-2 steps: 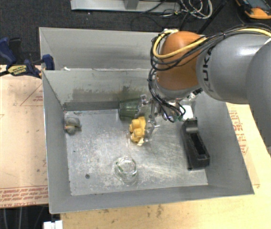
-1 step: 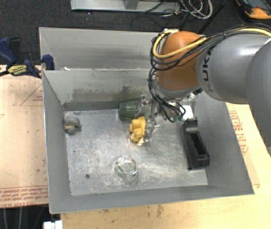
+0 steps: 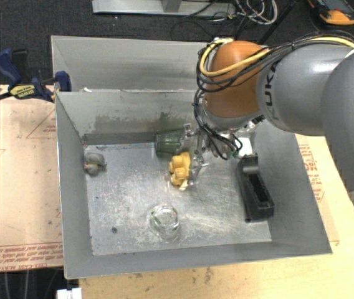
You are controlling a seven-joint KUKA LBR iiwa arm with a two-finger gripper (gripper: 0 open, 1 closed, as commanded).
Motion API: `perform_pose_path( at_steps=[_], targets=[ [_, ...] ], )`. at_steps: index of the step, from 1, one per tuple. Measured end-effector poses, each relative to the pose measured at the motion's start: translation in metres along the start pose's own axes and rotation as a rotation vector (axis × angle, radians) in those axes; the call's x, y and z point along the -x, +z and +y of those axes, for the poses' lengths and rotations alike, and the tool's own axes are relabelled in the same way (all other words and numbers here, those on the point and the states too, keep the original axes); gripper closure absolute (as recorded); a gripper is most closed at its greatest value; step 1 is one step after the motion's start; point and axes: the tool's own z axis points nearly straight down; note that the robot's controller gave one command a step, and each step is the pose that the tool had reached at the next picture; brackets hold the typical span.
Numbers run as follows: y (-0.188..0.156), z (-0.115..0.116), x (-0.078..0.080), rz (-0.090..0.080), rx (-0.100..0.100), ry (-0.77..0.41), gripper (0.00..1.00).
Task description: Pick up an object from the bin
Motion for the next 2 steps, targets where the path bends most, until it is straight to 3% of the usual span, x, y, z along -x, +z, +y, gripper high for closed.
perform_pose_path(
  at_steps=[2],
  targets=[
    [0.0000,0.0000,0.0000,0.000,0.000,0.000,1.00]
  ],
)
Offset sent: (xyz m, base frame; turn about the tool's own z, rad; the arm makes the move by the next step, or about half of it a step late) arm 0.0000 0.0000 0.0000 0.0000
